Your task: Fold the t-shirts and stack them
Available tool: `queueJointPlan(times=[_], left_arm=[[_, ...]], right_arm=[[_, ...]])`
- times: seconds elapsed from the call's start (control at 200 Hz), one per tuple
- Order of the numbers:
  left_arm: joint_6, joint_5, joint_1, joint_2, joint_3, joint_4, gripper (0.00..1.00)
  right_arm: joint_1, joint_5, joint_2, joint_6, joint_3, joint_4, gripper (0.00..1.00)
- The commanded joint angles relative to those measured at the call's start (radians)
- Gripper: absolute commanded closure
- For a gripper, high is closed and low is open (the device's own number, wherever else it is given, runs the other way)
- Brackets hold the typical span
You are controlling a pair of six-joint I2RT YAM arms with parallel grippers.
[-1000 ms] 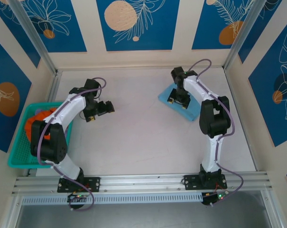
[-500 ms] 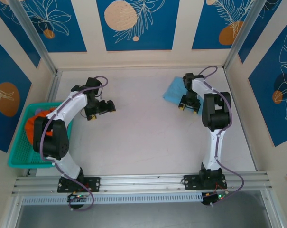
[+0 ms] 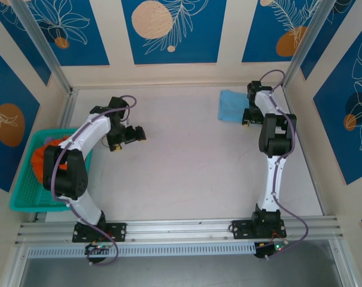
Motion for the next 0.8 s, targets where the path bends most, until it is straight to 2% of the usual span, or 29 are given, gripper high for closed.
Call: queueJointPlan(times=[0.0,0.275,0.525,0.635,0.7,0.795], left_arm=[[0.027,0.001,0.007,0.024,0.039,-0.044,0.0],[0.049,-0.01,0.002,0.039,0.082,-0.056,0.0],[0.065,-0.016,0.002,-0.009,0.056,-0.039,0.0],[0.067,-0.018,0.002,-0.048,0.028,-0.029,0.0],[0.061,-0.016,0.002,-0.07,0.006,-0.017,0.0],[0.05,0.002,0.001,-0.093,-0.031,-0.001,0.0]], right_arm=[[-0.07,0.148,0.05,-0.025,0.055,0.114,0.32],[-0.091,0.124,0.048,0.048,0.188,0.051,0.3],[-0.025,-0.012,-0.118,0.126,-0.089,0.154,0.3],[0.014,-0.12,-0.175,0.17,-0.174,0.187,0.31],[0.033,-0.163,-0.176,0.19,-0.179,0.19,0.33],[0.052,-0.154,-0.128,0.244,-0.127,0.138,0.34]])
